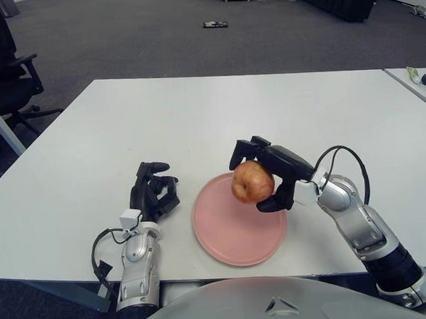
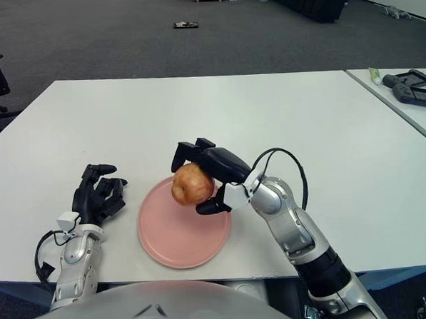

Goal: Put the apple into the plate.

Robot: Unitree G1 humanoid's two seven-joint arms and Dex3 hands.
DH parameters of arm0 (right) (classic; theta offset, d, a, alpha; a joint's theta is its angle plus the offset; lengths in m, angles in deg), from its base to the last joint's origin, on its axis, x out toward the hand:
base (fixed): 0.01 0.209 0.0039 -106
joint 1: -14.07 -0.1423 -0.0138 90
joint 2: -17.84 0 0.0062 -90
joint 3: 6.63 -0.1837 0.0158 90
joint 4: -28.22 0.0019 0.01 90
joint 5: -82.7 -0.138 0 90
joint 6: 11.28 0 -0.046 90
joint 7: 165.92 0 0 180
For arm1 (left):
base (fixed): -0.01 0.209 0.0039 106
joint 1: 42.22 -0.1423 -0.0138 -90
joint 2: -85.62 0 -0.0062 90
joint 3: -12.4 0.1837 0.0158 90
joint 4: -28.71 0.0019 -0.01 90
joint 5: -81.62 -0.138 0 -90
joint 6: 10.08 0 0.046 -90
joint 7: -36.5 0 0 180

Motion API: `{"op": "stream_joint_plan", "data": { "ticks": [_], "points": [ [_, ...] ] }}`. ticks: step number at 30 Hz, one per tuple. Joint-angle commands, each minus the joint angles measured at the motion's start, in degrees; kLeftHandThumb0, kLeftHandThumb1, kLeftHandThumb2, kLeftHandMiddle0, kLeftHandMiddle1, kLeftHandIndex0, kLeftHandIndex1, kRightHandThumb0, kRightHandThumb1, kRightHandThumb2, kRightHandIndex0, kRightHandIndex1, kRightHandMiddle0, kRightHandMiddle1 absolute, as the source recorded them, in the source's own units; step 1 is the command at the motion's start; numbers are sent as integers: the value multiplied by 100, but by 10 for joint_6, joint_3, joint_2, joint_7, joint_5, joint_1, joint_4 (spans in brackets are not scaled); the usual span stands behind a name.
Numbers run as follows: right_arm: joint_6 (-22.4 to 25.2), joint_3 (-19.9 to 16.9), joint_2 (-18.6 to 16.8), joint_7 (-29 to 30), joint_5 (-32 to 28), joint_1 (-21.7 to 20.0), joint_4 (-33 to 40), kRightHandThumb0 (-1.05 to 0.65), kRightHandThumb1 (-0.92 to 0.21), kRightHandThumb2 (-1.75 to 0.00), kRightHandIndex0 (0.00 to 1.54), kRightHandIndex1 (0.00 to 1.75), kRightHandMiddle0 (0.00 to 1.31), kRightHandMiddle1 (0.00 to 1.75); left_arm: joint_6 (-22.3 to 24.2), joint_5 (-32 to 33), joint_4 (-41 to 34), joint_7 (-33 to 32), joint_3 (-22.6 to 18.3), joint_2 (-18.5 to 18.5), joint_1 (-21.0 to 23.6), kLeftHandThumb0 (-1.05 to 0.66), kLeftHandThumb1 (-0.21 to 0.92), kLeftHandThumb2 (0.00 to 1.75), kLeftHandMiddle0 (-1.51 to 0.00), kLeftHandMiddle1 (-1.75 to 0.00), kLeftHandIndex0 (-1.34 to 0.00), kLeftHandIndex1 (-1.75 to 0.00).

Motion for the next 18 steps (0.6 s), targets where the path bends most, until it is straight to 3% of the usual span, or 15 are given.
{"op": "stream_joint_plan", "data": {
  "ticks": [1, 7, 18],
  "points": [
    [-23, 19, -2, -2, 13, -9, -25, 0, -1, -164, 88, 165, 60, 175, 10, -7, 7, -7, 2, 0, -2, -1, 49, 111, -47, -169, -31, -175],
    [-40, 33, 10, -32, 7, -22, -39, 0, -1, -165, 88, 166, 61, 175, 12, -5, 4, -9, 2, 2, -2, -1, 50, 110, -46, -170, -30, -175],
    [-75, 69, 8, -36, 63, -34, -82, 0, 0, -166, 87, 168, 61, 175, 16, 2, 5, -8, 1, 2, 0, -1, 53, 108, -38, -174, -31, -175]
  ]
}}
